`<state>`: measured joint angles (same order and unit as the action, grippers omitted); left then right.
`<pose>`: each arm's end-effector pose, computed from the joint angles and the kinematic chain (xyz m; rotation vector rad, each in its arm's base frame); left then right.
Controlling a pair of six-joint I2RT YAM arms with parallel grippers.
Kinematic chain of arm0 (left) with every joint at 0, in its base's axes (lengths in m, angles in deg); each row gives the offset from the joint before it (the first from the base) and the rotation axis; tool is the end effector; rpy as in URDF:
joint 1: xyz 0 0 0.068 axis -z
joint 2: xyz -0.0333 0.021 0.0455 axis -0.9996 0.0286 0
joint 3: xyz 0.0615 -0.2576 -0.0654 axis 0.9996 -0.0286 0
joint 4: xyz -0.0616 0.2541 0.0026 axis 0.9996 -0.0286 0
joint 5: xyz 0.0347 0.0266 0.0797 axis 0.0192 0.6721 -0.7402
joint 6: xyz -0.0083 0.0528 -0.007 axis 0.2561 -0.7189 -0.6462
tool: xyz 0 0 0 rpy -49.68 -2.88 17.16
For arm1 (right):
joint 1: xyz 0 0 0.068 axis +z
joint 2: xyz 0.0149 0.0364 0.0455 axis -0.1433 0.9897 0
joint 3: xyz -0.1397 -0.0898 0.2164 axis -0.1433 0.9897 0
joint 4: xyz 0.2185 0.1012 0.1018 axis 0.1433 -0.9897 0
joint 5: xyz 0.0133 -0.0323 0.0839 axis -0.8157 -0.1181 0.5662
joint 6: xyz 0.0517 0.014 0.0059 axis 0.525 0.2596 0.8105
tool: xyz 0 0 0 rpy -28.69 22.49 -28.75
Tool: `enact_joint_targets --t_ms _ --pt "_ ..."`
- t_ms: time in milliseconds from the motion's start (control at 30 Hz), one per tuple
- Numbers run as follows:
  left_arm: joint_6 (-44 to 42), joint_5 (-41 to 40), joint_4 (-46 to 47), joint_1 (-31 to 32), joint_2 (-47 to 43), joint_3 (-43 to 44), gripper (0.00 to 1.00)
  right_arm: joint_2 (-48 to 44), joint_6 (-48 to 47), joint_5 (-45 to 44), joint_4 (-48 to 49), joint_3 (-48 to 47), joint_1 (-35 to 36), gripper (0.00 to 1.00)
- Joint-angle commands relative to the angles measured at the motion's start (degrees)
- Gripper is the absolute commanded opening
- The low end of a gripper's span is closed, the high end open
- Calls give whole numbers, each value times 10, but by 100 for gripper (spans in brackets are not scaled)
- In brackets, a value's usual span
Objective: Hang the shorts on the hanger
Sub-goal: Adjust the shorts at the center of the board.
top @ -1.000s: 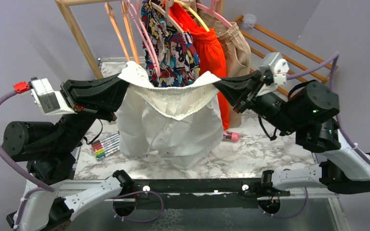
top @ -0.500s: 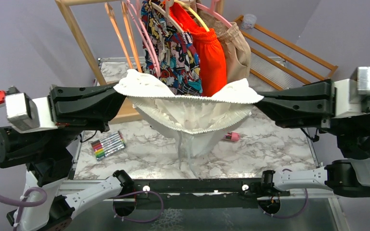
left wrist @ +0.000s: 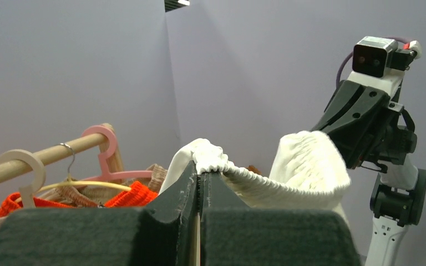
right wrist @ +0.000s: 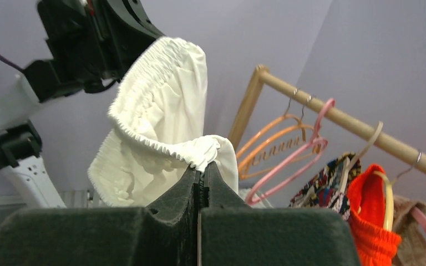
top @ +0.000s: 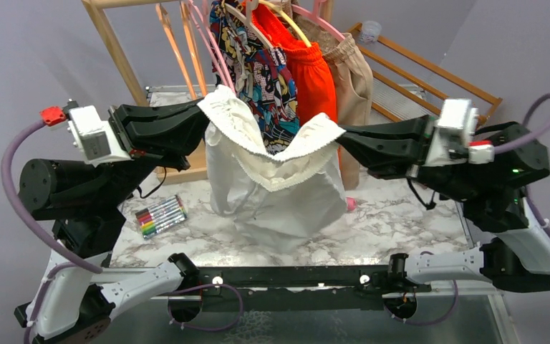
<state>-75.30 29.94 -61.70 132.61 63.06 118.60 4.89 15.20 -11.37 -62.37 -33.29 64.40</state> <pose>0.0471 -0.0579 0.5852 0.5497 0.8335 -0.8939 0.0436 0.1375 0.5815 -0.8764 0.8684 0.8062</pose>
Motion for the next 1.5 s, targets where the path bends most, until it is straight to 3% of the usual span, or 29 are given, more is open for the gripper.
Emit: enact_joint_targets --t_ms 0,167,267,467,600,700,833,1000,1167,1267,1467 --pt "-6 17 32 -2 -19 29 0 -37 3 111 14 -44 0 1" --pt "3 13 30 -2 -54 -10 0 -66 13 97 26 -1 0 1" --pt "4 -11 11 -2 -75 -34 0 -79 18 43 30 41 0 1" --pt "35 -158 -68 -2 -113 -130 0 -80 49 -231 59 185 0 1" --pt "63 -234 -125 -2 -108 -196 0 -64 81 -320 73 264 0 1" --pt "60 -236 -145 -2 -95 -185 0 -57 91 -310 53 262 0 1" --pt "24 -184 -143 -2 -105 -141 0 -94 74 -195 43 237 0 1" --pt "-2 48 -100 -2 -149 -103 0 -156 66 79 24 196 0 1" --pt "18 176 -55 -2 -151 -39 0 -145 92 221 -14 100 0 1" --pt "18 172 -55 -3 -143 -32 0 -132 96 188 2 102 0 1" --pt "10 17 -79 -2 -135 -152 0 -59 86 -127 33 178 0 1"
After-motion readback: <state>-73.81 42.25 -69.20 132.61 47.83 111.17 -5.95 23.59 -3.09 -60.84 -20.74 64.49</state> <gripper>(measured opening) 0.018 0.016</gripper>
